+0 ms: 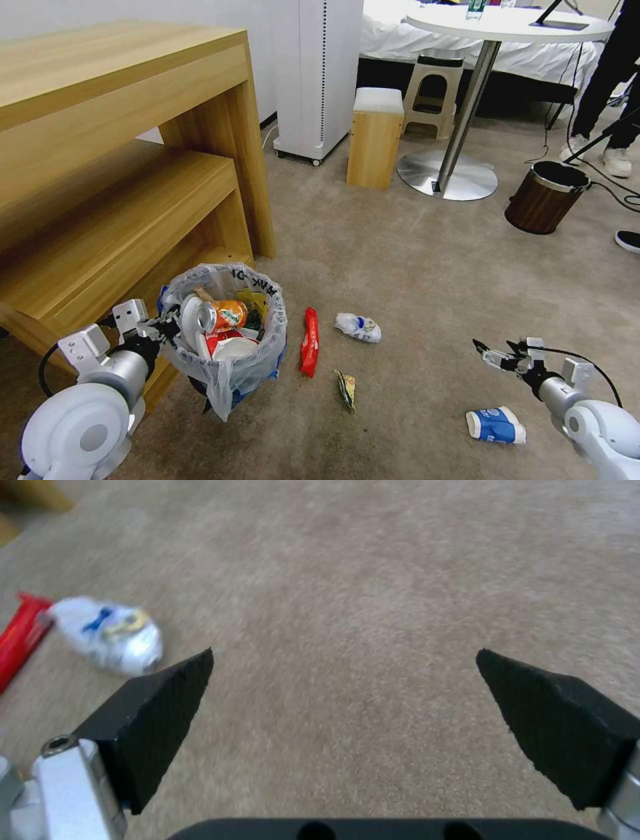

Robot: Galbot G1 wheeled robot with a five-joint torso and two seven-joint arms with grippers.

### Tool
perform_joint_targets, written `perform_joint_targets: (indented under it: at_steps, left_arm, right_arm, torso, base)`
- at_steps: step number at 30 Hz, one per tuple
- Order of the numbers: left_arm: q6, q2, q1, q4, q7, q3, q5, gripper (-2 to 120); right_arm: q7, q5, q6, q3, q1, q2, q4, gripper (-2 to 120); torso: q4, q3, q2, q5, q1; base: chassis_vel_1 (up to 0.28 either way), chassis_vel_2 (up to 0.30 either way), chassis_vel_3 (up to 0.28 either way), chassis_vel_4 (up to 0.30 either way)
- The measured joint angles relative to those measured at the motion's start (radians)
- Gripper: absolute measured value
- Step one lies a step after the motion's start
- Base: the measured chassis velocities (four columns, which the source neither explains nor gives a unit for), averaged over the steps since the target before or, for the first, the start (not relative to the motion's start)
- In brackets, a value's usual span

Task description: Pick up the trash bin and place the garbage on the floor into it.

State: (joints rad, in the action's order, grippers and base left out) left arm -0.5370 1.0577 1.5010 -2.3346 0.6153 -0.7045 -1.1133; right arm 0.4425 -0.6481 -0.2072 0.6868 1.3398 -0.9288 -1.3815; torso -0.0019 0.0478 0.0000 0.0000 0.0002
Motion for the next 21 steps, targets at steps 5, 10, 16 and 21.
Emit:
perform_joint_targets:
  at_steps: [5,10,16,21]
  left_arm:
    - [0.000,-0.002,0.001,-0.001,0.001,-0.002,0.000,2]
    - [0.000,-0.001,-0.001,-0.003,0.003,0.007,0.006,2]
    - [0.000,-0.001,-0.002,-0.005,0.006,0.009,0.010,2]
    - [0.000,-0.002,0.003,-0.008,0.006,0.006,0.011,2]
  right_arm:
    - [0.143,0.069,0.026,0.015,-0.027,-0.001,0.097,100]
    - [0.312,0.149,0.082,0.024,-0.064,-0.016,0.222,100]
    - [0.480,0.156,0.143,0.021,-0.086,-0.038,0.275,100]
    - [0.549,0.162,0.164,0.012,-0.093,-0.058,0.280,100]
  torso:
    - [0.0000,0.000,0.000,-0.0001,0.000]
    - [-0.0001,0.000,0.000,0.0000,0.000]
    - [-0.0001,0.000,0.000,0.0000,0.000]
    - [0.0000,0.000,0.000,0.0000,0.000]
  base:
    - [0.000,0.000,0.000,0.000]
    - [0.000,0.000,0.000,0.000]
    - [0.000,0.000,0.000,0.000]
    - [0.000,0.000,0.000,0.000]
